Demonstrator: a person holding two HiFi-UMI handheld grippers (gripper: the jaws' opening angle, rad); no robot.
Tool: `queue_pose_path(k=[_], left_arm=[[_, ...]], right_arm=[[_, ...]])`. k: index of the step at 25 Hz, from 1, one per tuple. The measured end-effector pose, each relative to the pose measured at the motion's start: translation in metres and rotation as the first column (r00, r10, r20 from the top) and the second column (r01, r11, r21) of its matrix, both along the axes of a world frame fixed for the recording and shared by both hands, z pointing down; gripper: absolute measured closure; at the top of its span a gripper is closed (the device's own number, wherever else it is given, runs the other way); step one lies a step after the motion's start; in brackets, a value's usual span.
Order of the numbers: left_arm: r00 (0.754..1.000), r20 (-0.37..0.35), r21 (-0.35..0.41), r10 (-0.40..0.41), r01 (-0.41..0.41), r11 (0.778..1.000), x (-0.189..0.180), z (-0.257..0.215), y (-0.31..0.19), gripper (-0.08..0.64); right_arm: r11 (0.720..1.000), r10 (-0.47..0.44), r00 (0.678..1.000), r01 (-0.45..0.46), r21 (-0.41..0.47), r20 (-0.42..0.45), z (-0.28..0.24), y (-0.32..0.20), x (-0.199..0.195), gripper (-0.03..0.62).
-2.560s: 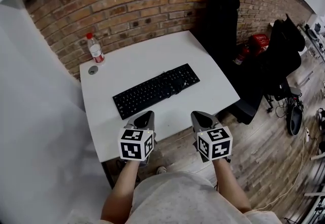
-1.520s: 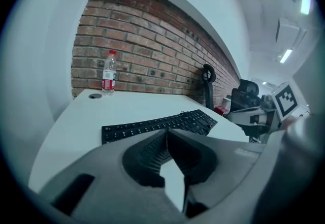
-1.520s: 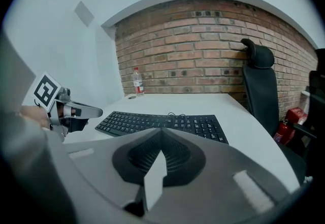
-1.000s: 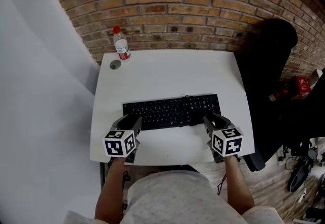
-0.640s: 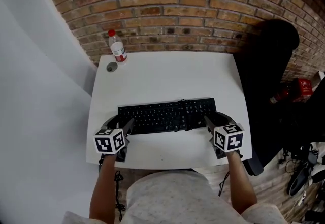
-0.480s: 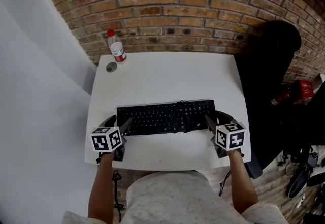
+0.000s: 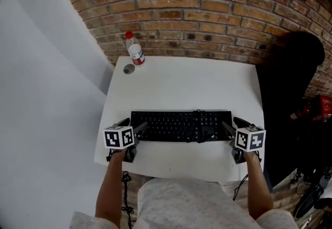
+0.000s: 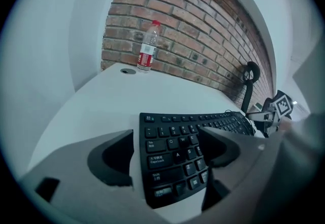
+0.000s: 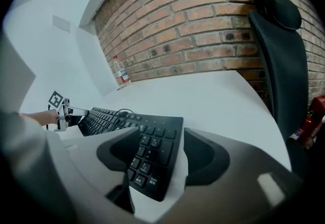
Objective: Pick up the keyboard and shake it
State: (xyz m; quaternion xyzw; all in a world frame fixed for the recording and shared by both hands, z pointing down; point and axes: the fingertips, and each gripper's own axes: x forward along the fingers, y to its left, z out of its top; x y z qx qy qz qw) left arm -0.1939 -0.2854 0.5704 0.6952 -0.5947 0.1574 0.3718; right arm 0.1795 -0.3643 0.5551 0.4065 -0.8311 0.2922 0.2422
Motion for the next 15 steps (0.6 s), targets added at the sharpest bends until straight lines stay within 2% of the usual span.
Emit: queue_pose_path(k=[7, 15], left_arm=[[1.0, -0.018, -0.041, -0.018, 0.017, 0.999, -0.006, 0.0, -0.002, 0.138], [1.0, -0.015, -0.105, 0.026, -0.028, 0.994, -0.001, 0.009, -0.014, 0.139]], right_arm=[[0.992, 0.005, 0.996, 0.006, -0.124, 0.084, 0.014, -0.01, -0.008, 0.276], [0.978, 0.006, 0.991, 0.023, -0.209, 0.135, 0.018, -0.015, -0.012, 0.259]])
